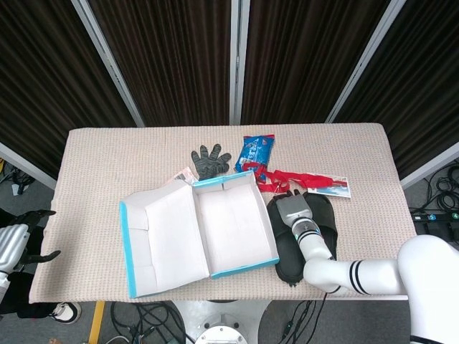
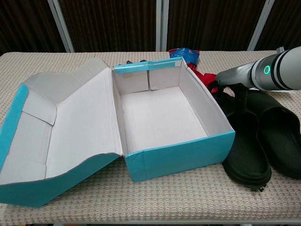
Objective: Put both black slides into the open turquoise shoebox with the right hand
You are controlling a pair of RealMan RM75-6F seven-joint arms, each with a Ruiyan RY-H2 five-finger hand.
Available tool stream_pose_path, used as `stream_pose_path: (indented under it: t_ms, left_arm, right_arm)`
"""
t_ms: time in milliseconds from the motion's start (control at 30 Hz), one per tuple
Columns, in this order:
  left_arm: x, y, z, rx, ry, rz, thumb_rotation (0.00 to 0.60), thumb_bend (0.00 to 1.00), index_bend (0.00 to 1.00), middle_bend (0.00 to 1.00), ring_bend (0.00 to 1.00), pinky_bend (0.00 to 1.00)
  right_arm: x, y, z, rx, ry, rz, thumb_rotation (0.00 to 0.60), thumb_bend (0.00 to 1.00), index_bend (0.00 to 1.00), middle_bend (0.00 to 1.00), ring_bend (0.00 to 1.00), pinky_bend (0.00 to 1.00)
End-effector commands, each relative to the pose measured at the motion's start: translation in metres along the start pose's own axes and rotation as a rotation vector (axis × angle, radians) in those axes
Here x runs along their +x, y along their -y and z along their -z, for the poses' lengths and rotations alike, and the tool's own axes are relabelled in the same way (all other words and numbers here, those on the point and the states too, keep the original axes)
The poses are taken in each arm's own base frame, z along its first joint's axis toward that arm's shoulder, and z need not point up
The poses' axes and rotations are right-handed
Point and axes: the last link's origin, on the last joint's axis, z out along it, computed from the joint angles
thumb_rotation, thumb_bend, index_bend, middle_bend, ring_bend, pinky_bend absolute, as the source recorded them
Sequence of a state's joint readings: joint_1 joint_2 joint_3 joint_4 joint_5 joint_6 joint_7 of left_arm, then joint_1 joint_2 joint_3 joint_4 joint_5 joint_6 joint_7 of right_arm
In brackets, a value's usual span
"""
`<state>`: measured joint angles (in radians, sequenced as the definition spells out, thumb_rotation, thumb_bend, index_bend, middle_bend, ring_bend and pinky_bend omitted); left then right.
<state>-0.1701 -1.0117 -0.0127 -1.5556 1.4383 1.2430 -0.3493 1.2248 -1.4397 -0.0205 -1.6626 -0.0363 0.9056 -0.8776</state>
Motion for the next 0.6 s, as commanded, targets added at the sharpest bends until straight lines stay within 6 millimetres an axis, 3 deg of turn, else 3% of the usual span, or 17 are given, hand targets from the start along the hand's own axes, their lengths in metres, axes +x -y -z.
stream_pose_path:
  t_ms: [33, 300, 600]
  left_arm:
    - [-0.001, 0.001, 0.0, 0.005, 0.009, -0.002, 0.6, 0.13, 0.2, 0.21, 0.15, 0.19]
    - [-0.002, 0.002, 0.0, 0.017, 0.027, -0.001, 0.6, 0.13, 0.2, 0.21, 0.15, 0.19]
    - [-0.004, 0.003, 0.0, 0.023, 0.047, -0.006, 0.6, 0.13, 0.2, 0.21, 0.15, 0.19]
  right_arm:
    - [-0.001, -0.001, -0.001, -0.008, -0.015, 0.003, 0.6, 0.12, 0.25, 0.32, 0.0, 0.0]
    - [0.003, -0.006, -0.002, -0.026, -0.043, -0.007, 0.6, 0.14, 0.41, 0.45, 0.04, 0.0]
    - [0.02, -0.018, 0.012, -0.004, -0.141, -0.053, 0.6, 0.14, 0.48, 0.49, 0.08, 0.0]
